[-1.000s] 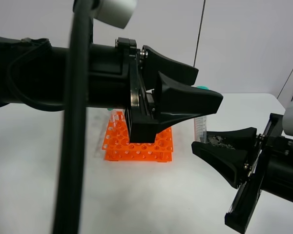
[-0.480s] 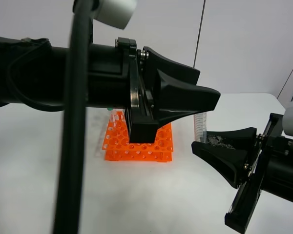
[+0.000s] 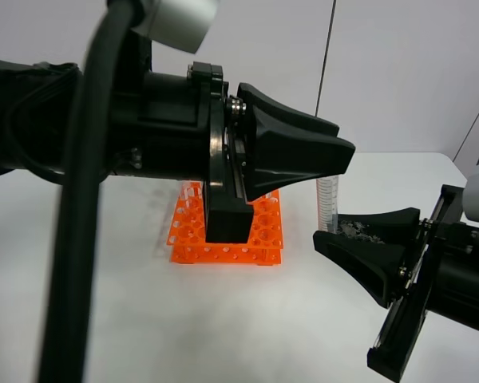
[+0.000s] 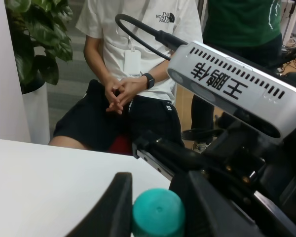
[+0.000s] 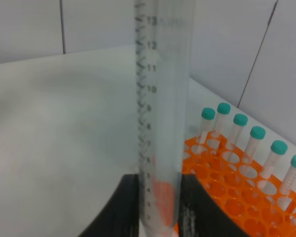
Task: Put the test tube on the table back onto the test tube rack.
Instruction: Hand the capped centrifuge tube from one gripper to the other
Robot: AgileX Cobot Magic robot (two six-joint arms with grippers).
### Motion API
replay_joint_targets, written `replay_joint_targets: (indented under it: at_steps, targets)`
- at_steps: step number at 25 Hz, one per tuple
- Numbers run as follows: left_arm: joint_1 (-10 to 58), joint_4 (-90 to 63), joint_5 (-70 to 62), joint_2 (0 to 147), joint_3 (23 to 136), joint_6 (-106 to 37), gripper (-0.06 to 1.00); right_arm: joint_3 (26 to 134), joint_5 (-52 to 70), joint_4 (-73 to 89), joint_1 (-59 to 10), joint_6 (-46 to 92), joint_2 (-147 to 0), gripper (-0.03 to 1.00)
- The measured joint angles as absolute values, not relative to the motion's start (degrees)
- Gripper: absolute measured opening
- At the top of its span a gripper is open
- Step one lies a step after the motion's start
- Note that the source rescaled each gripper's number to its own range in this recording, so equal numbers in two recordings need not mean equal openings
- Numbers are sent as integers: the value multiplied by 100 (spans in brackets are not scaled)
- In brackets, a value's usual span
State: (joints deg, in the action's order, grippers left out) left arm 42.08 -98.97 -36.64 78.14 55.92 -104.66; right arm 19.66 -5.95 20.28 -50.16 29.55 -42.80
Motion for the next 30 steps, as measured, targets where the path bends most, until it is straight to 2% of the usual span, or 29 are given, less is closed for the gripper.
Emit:
replay_joint_targets:
  at_steps: [20, 21, 23, 26, 28, 30]
  targets:
    - [4208, -9897, -3560, 7814, 5629, -10477, 0, 1966, -672, 2028, -5016, 2924, -4280, 2]
    - [4208, -9897, -3560, 7814, 5629, -10477, 0, 1966, -672, 2028, -5016, 2924, -4280, 4]
    - [4208, -9897, -3543, 7814, 5629, -10477, 0, 1966, -672, 2028, -5016, 2924, -4280, 16]
    - [4208, -9897, -3502, 7814, 5629, -10477, 0, 1966, -672, 2028, -5016, 2924, -4280, 46]
    - [4208, -9897, -3502, 7814, 5629, -10477, 0, 1966, -678, 2028, -5016, 2924, -4280, 55]
    - [4208, -9897, -3502, 7814, 5629, -10477, 0, 1966, -678, 2024, -5016, 2924, -4280, 58]
